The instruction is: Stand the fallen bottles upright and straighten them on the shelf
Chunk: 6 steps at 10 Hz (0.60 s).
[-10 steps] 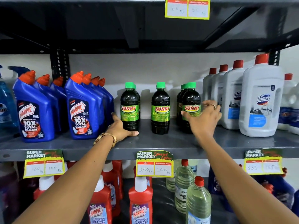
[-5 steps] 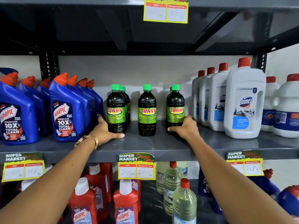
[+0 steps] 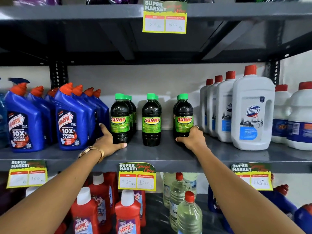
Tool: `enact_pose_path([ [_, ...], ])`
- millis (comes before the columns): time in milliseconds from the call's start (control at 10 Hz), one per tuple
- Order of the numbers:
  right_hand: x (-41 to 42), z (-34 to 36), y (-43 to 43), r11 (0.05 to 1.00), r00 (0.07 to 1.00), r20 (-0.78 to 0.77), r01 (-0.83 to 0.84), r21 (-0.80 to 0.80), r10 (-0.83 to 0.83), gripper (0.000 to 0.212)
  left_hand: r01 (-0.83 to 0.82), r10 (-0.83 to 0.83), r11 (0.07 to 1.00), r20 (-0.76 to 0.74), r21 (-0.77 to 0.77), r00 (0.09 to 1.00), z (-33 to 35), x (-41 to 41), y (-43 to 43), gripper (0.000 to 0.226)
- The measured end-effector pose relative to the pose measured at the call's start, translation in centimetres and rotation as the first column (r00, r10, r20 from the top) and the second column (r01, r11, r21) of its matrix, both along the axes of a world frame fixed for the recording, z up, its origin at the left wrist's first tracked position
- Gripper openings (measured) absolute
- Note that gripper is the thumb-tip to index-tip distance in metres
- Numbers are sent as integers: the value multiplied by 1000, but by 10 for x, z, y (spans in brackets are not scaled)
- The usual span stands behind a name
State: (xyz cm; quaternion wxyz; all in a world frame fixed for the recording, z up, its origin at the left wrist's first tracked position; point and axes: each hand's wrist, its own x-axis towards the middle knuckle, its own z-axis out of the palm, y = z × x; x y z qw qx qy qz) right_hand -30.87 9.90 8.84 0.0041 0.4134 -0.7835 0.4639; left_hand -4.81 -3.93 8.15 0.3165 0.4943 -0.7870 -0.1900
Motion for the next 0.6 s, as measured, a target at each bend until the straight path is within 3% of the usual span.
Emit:
enact_pose_path([
  [100,0,0,2,1000,1000,-6,-7,-2,7,71,-33,30,998,-52,-62,998,1,1,10,136],
  [300,2,0,1,1000,1000,7,-12,3,12,73,-154,122,912,-106,-380,987,1,3,28,130],
  [500,6,0,0,1000,999,38,-7,5,7,74,-121,224,636,33,-762,974,3,1,36,109],
  [600,13,3,6,995,999,52,15,-97,-10,94,15,270,443,149,-896,951,12,-4,43,104],
])
